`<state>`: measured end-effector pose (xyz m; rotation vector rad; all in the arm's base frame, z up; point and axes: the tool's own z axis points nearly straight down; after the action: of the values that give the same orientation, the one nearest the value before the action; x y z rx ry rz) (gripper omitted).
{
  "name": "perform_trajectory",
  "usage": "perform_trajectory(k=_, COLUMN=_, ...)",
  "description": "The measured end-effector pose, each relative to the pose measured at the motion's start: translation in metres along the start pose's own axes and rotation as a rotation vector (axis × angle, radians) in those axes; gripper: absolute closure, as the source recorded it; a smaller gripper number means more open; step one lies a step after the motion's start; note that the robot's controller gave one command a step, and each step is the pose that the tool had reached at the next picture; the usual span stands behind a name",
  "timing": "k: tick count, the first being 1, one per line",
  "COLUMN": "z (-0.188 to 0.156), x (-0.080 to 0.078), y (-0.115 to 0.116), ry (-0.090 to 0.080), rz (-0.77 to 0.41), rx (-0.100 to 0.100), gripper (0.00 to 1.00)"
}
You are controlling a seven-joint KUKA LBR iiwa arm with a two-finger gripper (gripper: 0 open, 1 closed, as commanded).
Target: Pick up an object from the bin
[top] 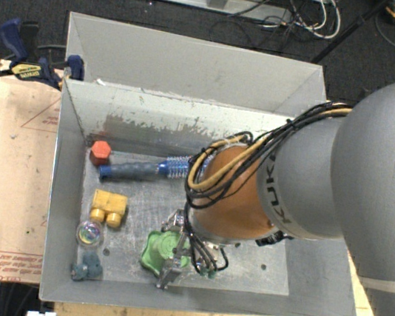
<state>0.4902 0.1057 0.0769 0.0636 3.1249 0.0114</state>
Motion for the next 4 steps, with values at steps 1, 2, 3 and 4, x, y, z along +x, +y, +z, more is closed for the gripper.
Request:
perform_trajectory(k=1, z=-0.001, x=-0.001, y=0.000, ry=-0.003, rz=0.001, rx=0.000, gripper=1.00)
perform_trajectory(k=2, z=0.001, x=-0.013, y=0.006, ry=0.014, rz=-0.023, rx=0.005, gripper=1.00)
perform_trajectory(k=3, z=0.001, x=-0.019, y=0.002, ry=0.011, rz=-0.055, rx=-0.001, gripper=1.00)
perform_trajectory(k=4, z=0.001, x=-0.101, y=-0.077, ry=0.004, rz=-0.465, rx=-0.001, gripper=1.00)
